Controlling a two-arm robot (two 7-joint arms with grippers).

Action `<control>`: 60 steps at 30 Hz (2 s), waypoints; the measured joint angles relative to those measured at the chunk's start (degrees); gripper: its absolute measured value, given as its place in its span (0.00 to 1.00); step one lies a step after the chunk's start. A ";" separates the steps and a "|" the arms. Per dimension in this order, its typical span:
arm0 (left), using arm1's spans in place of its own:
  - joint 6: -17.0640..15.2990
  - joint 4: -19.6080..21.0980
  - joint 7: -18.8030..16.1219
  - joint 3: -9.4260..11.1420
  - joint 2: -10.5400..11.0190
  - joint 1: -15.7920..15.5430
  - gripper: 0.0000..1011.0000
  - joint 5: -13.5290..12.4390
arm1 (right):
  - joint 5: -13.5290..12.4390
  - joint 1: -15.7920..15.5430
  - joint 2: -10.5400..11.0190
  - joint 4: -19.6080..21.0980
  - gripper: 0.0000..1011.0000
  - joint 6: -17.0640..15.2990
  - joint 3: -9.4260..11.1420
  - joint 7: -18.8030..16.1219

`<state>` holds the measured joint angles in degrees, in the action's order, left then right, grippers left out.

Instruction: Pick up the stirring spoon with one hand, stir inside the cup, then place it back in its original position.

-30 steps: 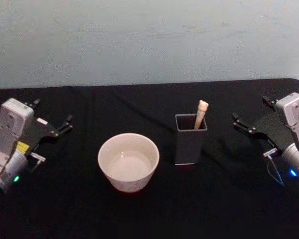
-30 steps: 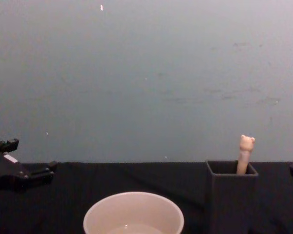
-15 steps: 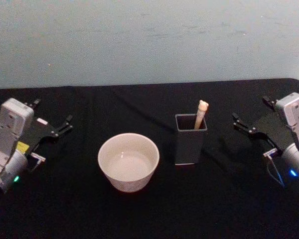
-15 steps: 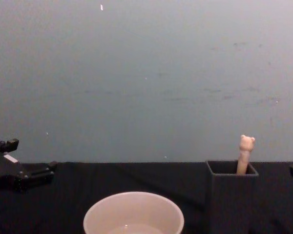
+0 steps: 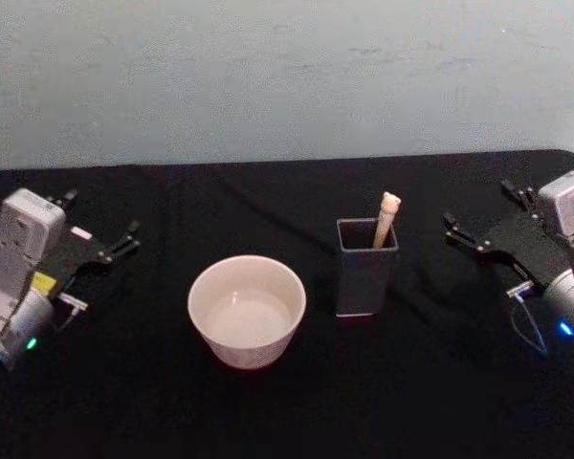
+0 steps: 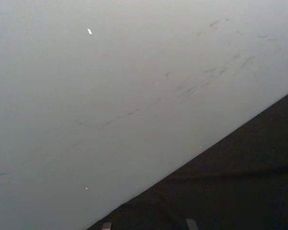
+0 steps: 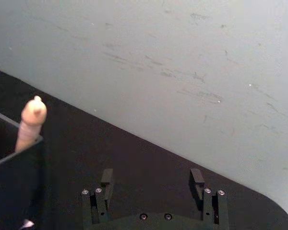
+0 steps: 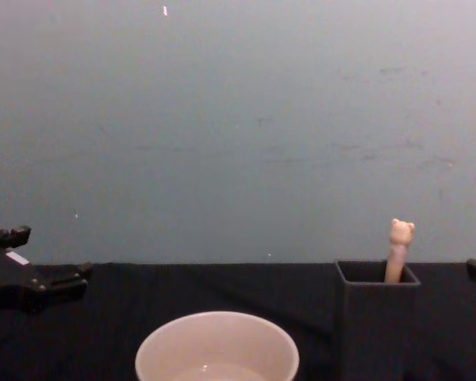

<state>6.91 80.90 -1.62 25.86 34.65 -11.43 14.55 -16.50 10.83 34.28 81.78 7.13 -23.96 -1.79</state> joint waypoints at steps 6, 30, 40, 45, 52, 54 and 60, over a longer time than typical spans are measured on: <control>0.00 0.00 0.00 0.00 0.00 0.00 0.99 0.00 | -3.31 -2.57 0.95 3.28 0.99 -0.27 1.97 -3.29; 0.00 0.00 0.00 0.00 0.00 0.00 0.99 0.00 | -12.00 -4.32 -0.64 8.25 0.99 -1.36 2.82 -19.47; 0.00 0.00 0.00 0.00 0.00 0.00 0.99 0.00 | -11.13 0.19 -4.95 2.89 0.99 -2.85 2.24 -20.89; 0.00 0.00 0.00 0.00 0.00 0.00 0.99 0.00 | -10.56 1.59 -6.44 0.85 0.99 -3.27 2.19 -21.65; 0.00 0.00 0.00 0.00 0.00 0.00 0.99 0.00 | -10.22 2.43 -7.80 -0.96 0.99 -3.74 2.80 -22.54; 0.00 0.00 0.00 0.00 0.00 0.00 0.99 0.00 | -10.20 2.55 -8.11 -1.26 0.99 -3.78 3.01 -22.70; 0.00 0.00 0.00 0.00 0.00 0.00 0.99 0.00 | -10.21 2.73 -8.69 -1.79 0.99 -3.77 3.62 -23.18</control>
<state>6.91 80.90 -1.62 25.86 34.65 -11.43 14.55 -26.71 13.56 25.59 80.00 3.36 -20.34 -24.97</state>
